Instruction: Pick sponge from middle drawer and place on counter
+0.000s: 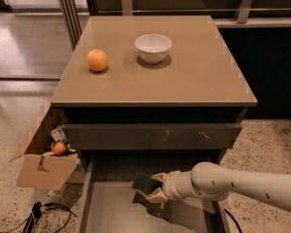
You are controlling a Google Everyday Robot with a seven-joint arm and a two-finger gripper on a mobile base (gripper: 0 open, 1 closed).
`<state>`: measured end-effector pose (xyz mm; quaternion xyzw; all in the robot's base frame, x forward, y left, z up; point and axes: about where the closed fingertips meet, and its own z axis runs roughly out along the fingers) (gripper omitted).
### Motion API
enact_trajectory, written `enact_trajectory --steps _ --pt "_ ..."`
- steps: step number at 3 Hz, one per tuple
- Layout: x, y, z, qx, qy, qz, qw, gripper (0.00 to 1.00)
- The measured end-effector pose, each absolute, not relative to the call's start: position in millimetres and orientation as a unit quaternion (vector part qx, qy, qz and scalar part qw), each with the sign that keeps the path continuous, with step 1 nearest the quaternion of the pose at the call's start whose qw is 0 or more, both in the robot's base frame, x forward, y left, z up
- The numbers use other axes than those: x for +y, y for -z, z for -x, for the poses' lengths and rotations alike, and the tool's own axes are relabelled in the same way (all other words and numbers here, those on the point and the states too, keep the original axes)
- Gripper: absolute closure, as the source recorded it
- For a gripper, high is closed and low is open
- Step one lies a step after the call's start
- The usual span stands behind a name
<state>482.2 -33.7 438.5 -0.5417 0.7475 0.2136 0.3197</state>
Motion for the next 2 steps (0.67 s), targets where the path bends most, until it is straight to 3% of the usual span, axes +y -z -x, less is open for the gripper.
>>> enact_trajectory --steps 2 --pt "-81 -569 -459 0.711 -0.189 0.558 0.384 1.0"
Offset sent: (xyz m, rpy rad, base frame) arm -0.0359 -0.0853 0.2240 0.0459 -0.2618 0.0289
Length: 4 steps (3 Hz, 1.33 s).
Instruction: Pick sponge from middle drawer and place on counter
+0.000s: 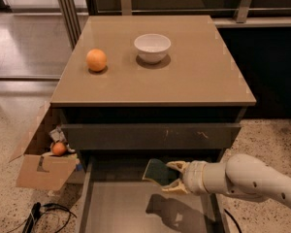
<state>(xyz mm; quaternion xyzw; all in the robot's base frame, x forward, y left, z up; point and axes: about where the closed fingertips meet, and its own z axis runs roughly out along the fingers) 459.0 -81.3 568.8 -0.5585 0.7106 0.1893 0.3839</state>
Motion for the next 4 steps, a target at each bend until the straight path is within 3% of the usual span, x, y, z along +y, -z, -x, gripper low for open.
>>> enact_trajectory --steps 1,4 --pt "-107 -654 -435 0.687 -0.157 0.578 0.411 1.0" --pt "-97 -726 -457 0.655 -0.126 0.617 0.418 1.0"
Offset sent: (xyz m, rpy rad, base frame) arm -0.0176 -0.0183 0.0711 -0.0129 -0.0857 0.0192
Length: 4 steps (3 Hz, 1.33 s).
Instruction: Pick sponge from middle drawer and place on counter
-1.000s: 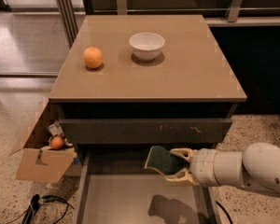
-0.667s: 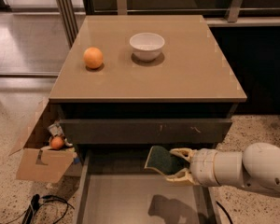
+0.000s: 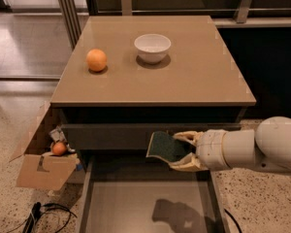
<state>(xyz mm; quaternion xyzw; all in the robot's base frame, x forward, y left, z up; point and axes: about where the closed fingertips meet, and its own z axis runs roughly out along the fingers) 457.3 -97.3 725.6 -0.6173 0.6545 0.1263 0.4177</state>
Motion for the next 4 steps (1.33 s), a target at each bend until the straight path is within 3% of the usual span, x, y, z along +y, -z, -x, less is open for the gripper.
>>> enact_trajectory --steps 1,2,4 --pt "-101 -795 -464 0.627 -0.106 0.647 0.42 1.0" --pt "-101 -796 -464 0.627 -0.106 0.647 0.42 1.0" --pt "-119 -877 -497 0.617 -0.034 0.657 0.431 1.0"
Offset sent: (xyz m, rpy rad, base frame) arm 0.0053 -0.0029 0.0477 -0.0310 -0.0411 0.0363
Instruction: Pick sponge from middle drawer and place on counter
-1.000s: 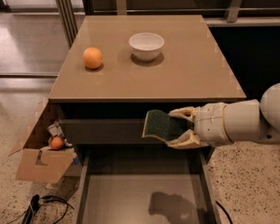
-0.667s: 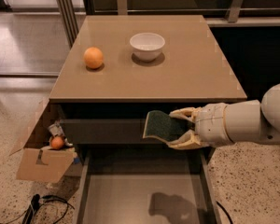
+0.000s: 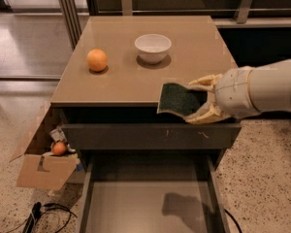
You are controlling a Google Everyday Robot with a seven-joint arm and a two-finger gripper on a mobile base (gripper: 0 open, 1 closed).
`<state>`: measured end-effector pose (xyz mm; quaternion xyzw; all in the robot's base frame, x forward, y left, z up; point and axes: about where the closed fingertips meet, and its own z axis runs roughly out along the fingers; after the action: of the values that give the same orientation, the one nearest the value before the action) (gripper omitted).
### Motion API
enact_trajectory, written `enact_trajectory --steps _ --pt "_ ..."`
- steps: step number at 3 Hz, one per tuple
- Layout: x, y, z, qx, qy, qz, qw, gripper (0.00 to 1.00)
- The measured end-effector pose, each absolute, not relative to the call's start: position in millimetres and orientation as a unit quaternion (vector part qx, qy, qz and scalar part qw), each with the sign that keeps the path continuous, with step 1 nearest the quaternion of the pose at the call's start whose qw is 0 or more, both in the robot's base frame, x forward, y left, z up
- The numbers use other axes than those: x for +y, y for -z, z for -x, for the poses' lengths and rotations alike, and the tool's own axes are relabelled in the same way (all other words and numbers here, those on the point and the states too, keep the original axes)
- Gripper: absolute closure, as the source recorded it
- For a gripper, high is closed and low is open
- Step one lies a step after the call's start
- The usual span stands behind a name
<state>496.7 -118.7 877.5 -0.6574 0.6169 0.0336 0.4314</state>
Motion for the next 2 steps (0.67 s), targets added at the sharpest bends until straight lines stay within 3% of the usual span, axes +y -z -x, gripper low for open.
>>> enact_trajectory --steps 1,2 --pt "-136 -937 -546 0.622 0.01 0.673 0.4 1.0" --pt "-138 -952 -583 0.624 0.005 0.69 0.366 1.0"
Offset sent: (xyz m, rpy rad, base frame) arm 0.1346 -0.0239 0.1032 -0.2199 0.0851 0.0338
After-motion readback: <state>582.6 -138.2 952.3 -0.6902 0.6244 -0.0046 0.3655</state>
